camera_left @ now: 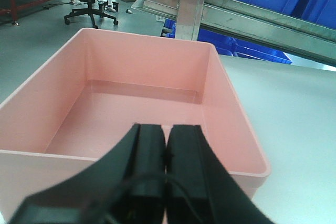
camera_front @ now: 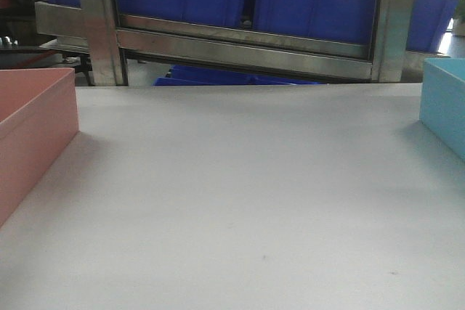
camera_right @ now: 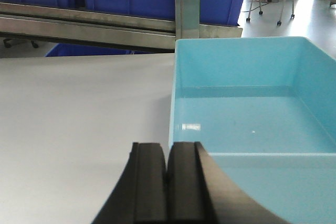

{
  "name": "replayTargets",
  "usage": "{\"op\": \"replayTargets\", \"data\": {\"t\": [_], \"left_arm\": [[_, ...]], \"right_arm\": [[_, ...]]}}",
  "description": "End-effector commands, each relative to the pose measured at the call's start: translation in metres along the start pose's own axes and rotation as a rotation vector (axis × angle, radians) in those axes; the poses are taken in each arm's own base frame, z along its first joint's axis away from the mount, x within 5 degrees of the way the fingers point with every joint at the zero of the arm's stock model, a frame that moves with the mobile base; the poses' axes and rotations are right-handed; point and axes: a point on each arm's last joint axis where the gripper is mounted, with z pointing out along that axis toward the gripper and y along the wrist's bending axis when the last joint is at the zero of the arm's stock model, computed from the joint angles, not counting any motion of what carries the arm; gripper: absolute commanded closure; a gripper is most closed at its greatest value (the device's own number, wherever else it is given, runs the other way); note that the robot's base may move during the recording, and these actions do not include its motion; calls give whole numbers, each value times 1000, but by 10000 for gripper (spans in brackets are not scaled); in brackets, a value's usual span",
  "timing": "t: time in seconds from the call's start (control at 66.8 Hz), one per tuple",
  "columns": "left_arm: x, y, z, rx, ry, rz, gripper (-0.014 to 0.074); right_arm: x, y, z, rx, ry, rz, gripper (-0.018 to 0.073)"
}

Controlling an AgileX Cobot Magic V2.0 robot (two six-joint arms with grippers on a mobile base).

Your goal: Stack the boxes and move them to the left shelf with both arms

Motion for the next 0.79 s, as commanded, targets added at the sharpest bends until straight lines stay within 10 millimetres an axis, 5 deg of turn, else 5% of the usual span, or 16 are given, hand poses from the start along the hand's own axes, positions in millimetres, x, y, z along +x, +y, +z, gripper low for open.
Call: {"op": "replayTargets", "data": {"t": [0.0, 0.449, 0.629, 0.778], "left_arm": [[-10, 0, -2, 4, -111, -16, 604], [-21, 0, -4, 5, -226, -44, 604], [-51, -2, -12, 11, -394, -44, 603], [-106, -10, -17, 27, -330, -30, 603]], "right_arm": [[-16, 1, -4, -9, -128, -2, 506], [-16, 1, -4, -9, -128, -2, 506], [-16, 1, -4, -9, -128, -2, 506], [-16, 1, -4, -9, -128, -2, 506]]}}
